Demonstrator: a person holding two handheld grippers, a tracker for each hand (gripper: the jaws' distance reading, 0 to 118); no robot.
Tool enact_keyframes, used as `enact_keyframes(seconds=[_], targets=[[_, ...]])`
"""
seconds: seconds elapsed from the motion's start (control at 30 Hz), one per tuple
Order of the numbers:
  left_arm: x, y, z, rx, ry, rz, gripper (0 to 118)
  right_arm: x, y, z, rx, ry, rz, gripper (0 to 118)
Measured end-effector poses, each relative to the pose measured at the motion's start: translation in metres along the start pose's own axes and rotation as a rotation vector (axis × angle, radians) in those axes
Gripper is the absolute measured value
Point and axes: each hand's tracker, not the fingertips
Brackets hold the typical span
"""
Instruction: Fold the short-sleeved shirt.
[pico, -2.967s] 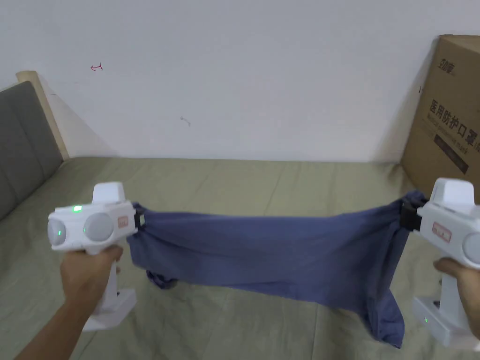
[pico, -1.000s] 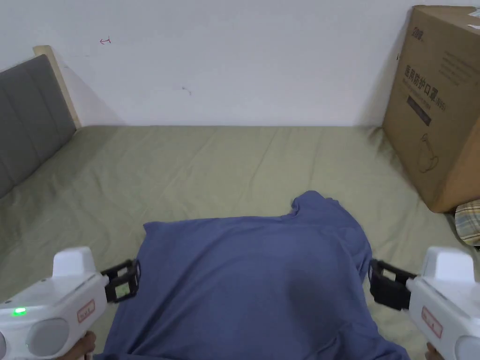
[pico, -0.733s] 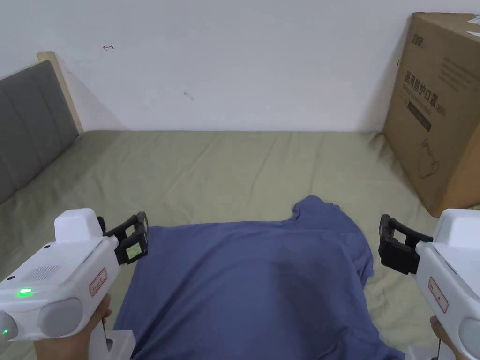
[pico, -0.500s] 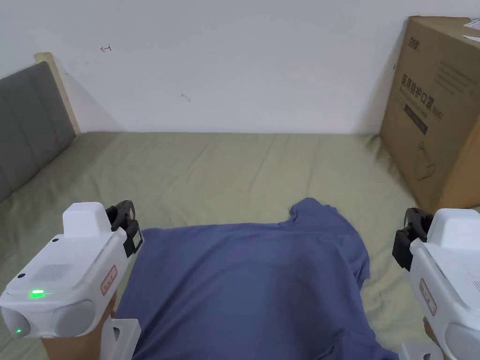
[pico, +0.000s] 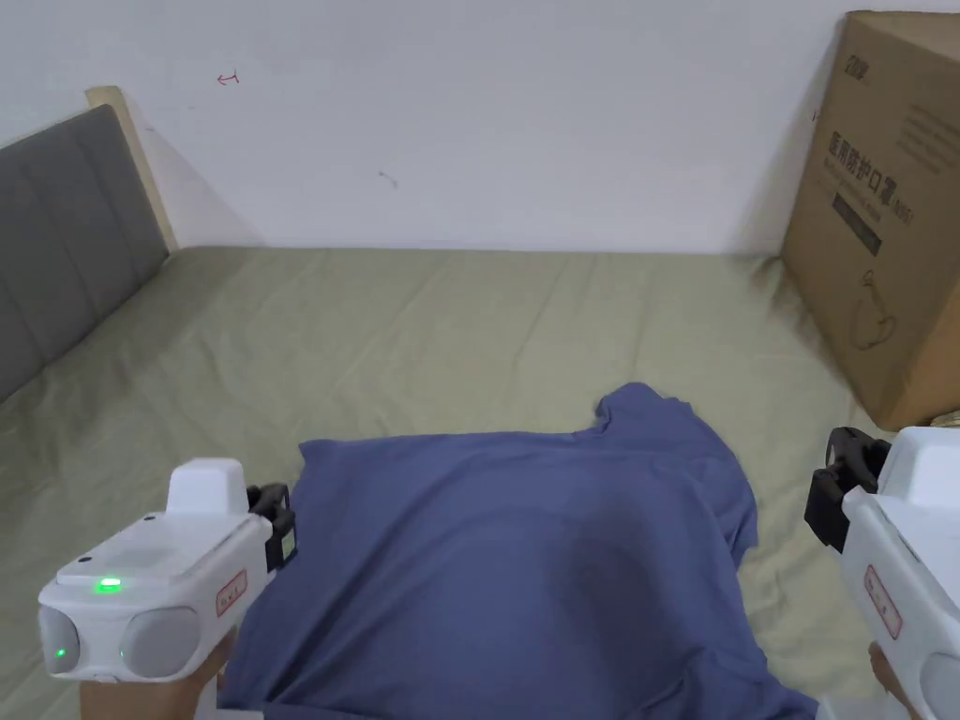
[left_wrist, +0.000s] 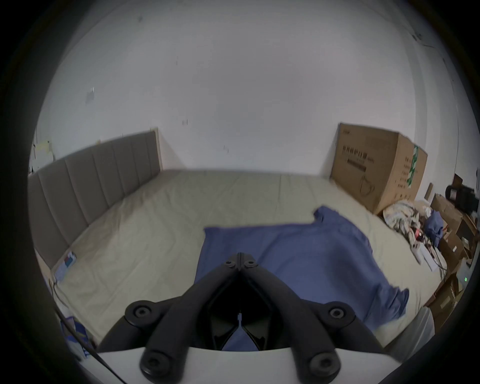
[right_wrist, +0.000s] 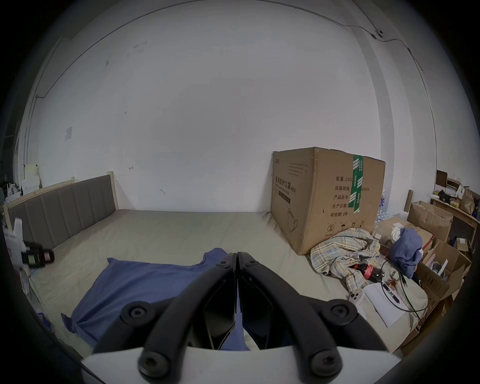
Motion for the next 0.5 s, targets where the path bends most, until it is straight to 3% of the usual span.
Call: enact_keyframes(seconds=[0.07,0.1,0.2,0.23,0.4,0.5], targets=[[-0.011,-0.02,-0.005,-0.069,0.009,0.032,9,-0.002,-0.003,-0.002,-0.01,0.0,-0.001,0],[-0.016,-0.03,-0.006,-0.13,0.02,0.05,24,-0.002,-0.005,-0.004,-0.019,0.002,0.0,0],[-0.034,-0.06,-0.018,-0.296,0.045,0.122,88,-0.005,-0.01,-0.008,-0.038,0.014,-0.003,0],[-0.041,-0.072,-0.022,-0.345,0.058,0.142,95,-0.006,-0.012,-0.009,-0.046,0.019,-0.005,0],[-0.065,-0.118,-0.041,-0.432,0.119,0.119,94,-0.013,-0.02,-0.013,-0.073,0.038,0.006,0],[-0.068,-0.13,-0.044,-0.423,0.143,0.077,79,-0.016,-0.025,-0.014,-0.095,0.042,0.012,0]])
